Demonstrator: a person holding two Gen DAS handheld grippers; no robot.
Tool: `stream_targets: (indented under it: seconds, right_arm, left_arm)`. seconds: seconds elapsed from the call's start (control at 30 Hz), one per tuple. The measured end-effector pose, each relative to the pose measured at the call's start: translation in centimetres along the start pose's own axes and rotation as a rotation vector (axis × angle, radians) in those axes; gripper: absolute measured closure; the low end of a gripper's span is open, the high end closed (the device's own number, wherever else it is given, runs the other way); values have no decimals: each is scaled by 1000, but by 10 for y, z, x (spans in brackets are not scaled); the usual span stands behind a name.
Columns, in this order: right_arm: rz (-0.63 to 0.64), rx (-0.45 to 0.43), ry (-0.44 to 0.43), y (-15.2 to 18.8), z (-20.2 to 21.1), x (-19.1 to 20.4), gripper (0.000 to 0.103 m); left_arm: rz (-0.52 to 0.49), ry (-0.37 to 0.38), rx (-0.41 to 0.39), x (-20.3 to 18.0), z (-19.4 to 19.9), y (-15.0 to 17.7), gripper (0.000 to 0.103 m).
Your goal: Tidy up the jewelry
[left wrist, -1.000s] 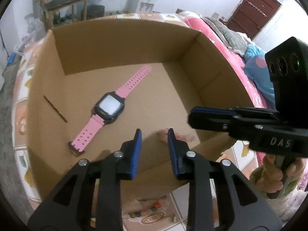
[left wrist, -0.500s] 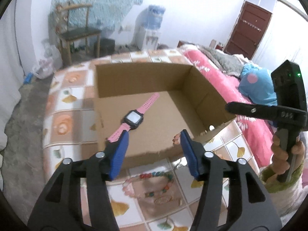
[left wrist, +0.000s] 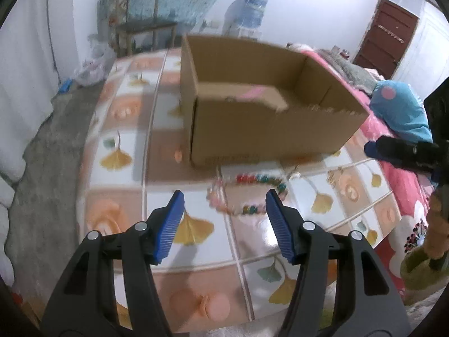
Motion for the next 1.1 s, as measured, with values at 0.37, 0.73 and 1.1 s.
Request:
stream_targets:
  seconds: [0.37,0.73,1.1]
  right_arm:
    - [-45,83,124,5,-58,-18,64]
    - [-27,120,222,1,-83,-21,71]
    - [-26,129,263,-1,-97,-27,91]
  left_arm:
    - [73,65,63,16,-44,4,69]
    - [44,24,107,12,-71,-7,69]
    - [-1,-44,94,4,-71,-4,94]
Point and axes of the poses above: each gripper's, at about its wrist camera, not at the fingertips, and z roughly against the way its jaws point, x to its left, y to its underside, the point moved 5 cm from there along -z, roughly the way its jaws point, and after that the axes turned 11 degrees about x, right-handed, at the moved point
